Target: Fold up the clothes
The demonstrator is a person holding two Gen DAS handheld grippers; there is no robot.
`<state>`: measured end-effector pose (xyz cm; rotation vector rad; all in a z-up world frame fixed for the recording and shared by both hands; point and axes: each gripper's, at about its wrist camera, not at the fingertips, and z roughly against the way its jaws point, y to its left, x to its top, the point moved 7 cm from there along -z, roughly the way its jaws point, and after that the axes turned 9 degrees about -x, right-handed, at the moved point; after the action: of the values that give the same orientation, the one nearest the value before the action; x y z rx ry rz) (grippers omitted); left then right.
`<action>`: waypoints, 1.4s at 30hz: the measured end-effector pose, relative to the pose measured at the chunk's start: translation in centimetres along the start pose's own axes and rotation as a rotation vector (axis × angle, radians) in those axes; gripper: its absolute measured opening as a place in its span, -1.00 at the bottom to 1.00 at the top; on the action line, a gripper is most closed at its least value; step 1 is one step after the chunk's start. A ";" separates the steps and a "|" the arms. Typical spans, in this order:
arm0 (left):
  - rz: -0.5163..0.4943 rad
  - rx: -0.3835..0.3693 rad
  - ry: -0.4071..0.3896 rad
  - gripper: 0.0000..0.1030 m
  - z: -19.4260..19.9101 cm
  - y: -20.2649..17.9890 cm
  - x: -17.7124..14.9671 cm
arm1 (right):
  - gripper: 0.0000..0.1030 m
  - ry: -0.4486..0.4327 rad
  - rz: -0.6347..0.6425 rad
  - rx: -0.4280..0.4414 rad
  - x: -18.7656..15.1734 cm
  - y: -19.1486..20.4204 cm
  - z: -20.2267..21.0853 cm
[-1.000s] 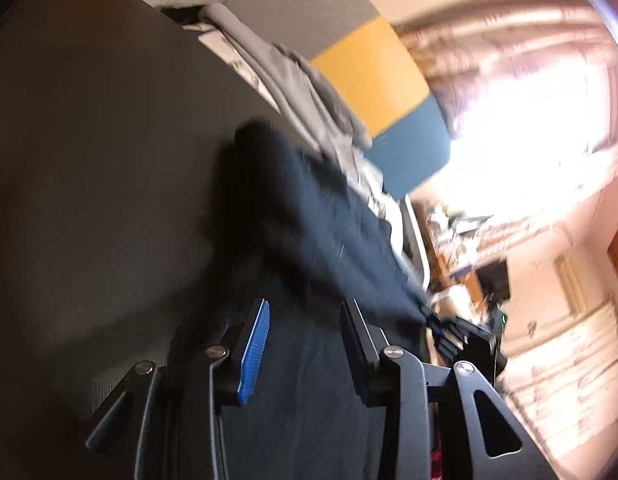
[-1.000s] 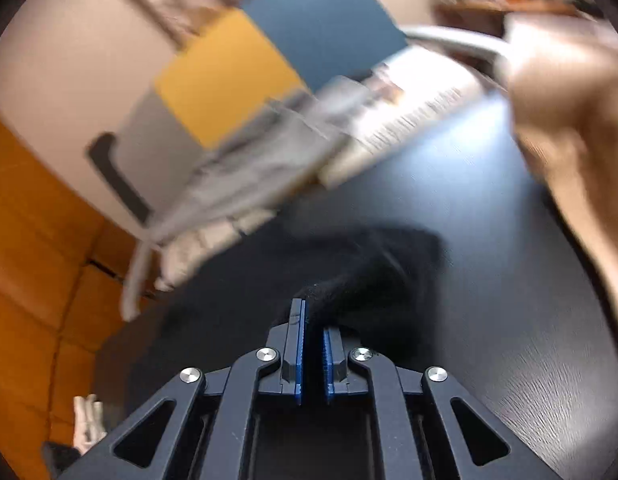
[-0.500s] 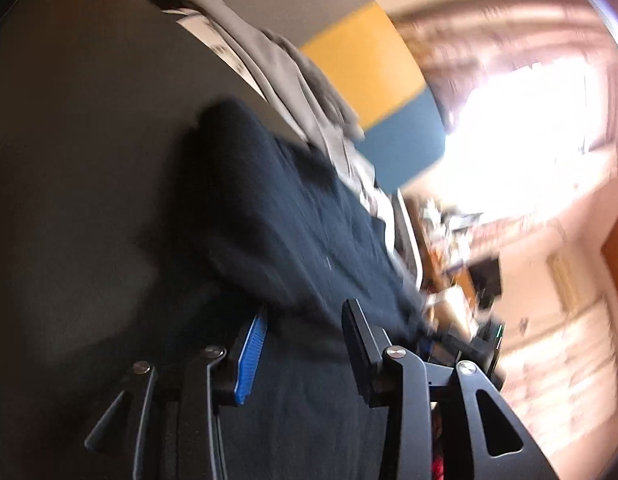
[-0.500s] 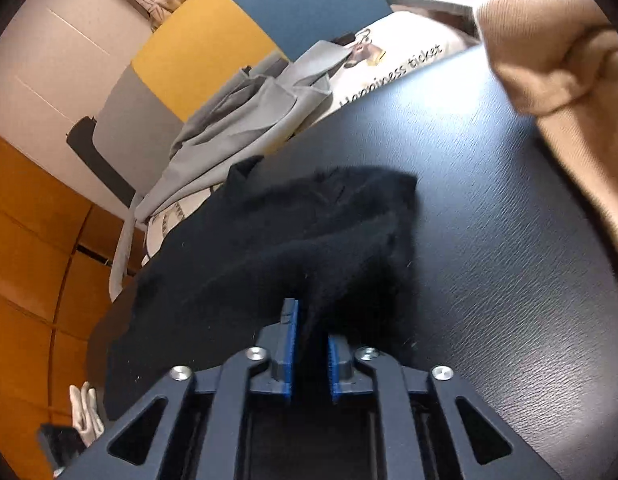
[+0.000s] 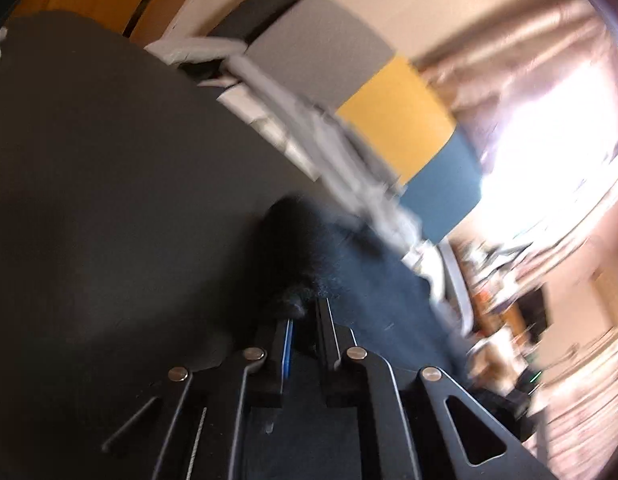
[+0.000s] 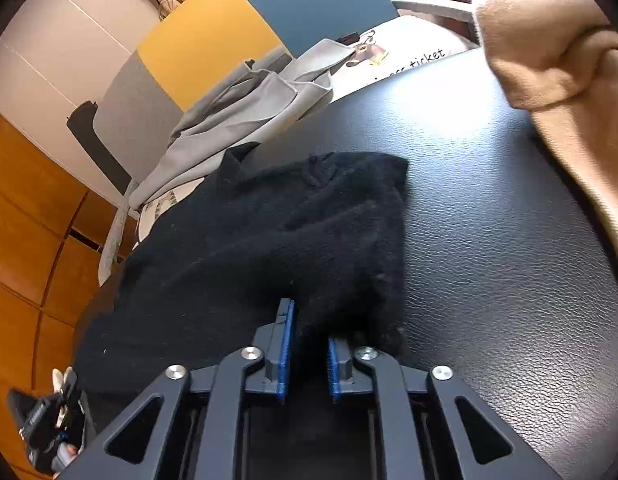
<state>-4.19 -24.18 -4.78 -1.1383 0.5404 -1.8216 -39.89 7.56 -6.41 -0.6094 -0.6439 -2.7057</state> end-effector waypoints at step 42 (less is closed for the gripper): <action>-0.216 -0.098 0.189 -0.39 -0.6 -6.5 -3.4 | -0.57 -0.077 -0.062 0.098 -0.6 -1.9 1.8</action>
<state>-7.10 -18.06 -1.93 -1.1316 0.6424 -2.1245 -39.54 10.15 -5.94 -0.6823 -0.8226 -2.6991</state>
